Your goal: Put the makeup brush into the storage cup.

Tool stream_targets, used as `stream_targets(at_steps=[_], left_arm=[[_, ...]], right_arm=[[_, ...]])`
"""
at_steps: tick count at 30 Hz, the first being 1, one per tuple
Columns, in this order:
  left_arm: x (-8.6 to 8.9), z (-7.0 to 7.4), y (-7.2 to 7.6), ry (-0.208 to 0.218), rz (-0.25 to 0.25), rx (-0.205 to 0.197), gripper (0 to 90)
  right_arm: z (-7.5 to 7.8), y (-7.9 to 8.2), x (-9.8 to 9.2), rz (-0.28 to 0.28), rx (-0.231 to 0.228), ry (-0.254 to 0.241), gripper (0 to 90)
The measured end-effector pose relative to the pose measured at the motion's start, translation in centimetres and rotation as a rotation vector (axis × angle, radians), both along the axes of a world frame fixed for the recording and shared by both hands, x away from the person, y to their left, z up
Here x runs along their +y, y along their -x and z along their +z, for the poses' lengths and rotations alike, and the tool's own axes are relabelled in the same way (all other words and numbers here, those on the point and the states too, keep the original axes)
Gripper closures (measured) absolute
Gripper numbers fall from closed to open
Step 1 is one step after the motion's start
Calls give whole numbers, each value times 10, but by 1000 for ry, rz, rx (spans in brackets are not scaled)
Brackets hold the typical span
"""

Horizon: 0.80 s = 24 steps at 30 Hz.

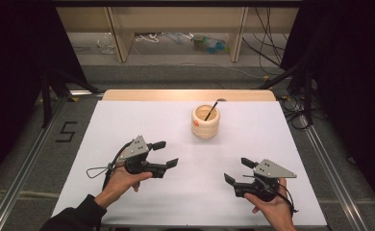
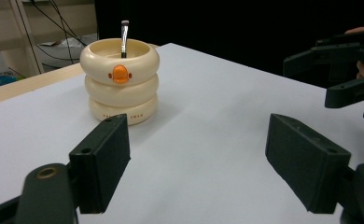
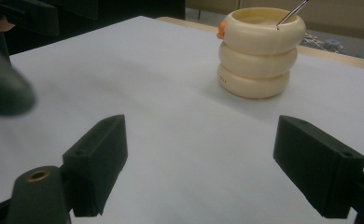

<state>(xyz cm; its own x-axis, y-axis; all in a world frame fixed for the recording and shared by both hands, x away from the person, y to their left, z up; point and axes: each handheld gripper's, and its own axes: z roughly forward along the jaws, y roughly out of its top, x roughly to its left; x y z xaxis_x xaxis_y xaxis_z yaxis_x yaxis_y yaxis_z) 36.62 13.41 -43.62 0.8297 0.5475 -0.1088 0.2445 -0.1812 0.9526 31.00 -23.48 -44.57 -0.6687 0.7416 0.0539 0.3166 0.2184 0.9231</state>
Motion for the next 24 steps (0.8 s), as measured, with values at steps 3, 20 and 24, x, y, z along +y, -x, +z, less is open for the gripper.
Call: stream_targets(at_steps=[3,20,24], left_arm=[[-1,-3,3,-1,0,7,213],[11,-10,16,-26,10,-4,191],[14,-11,21,-38,11,-4,190]], right_arm=[[0,0,0,2,0,-3,186],[1,1,0,6,10,13,186],[1,1,0,8,12,14,185]])
